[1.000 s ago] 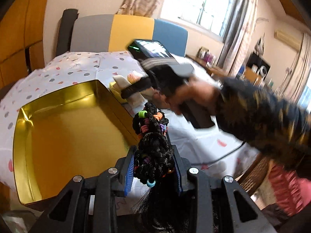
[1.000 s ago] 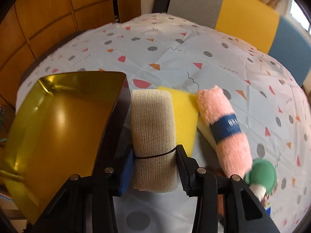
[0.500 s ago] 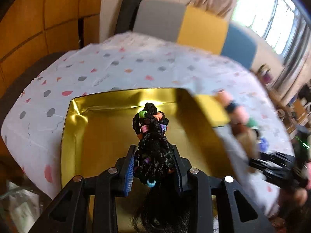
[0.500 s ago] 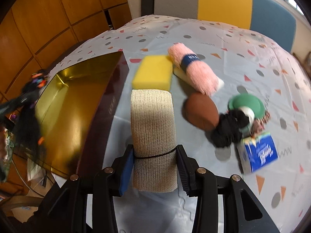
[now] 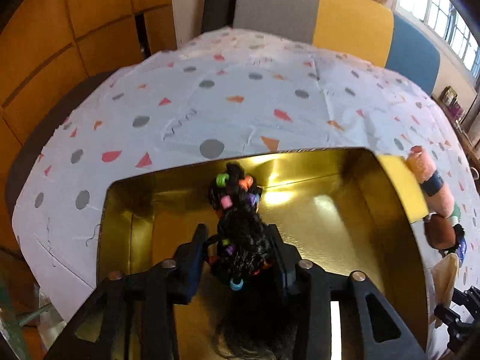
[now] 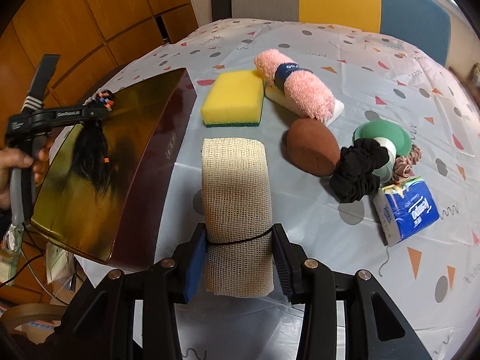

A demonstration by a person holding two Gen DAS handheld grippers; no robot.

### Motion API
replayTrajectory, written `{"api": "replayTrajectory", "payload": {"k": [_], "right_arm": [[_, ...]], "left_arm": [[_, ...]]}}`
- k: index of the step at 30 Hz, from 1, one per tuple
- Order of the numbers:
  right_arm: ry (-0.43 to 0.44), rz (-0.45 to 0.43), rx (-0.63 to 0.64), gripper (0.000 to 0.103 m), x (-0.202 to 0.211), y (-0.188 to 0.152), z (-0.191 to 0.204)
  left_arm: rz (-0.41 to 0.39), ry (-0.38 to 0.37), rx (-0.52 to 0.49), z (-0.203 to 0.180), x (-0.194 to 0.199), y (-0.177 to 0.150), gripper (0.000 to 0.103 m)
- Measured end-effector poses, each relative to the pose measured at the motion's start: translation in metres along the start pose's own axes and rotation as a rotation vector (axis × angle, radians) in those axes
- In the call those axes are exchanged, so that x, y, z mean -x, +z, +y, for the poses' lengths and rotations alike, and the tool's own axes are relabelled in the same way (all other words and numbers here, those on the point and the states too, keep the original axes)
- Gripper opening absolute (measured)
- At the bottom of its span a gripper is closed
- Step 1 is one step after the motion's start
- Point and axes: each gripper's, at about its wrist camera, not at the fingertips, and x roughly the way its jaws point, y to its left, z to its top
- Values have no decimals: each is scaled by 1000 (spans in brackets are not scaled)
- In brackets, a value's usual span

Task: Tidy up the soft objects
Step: 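Lower the hair extension into the gold tray and open the left gripper, then carry the cream towel roll into the gold tray and open the right gripper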

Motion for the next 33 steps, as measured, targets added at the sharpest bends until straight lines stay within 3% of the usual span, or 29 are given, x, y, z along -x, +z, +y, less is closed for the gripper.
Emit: {"api": "replayTrajectory", "payload": {"k": [3, 5, 9, 16, 23, 33], "right_arm": [[-4, 4, -4, 43, -2, 0, 0], [-8, 3, -7, 43, -3, -1, 1], [-16, 3, -14, 43, -3, -2, 1], [-29, -16, -26, 43, 1, -3, 5], [-30, -62, -14, 43, 16, 4, 15], [39, -101, 81, 43, 28, 33, 65]], "left_arm": [[-6, 29, 17, 5, -1, -1, 59], [-29, 5, 45, 10, 8, -3, 62], [-84, -9, 81, 19, 30, -9, 62], [-162, -6, 105, 17, 83, -48, 62], [-199, -14, 86, -3, 114, -91, 62], [-201, -41, 46, -27, 128, -118, 62]]}}
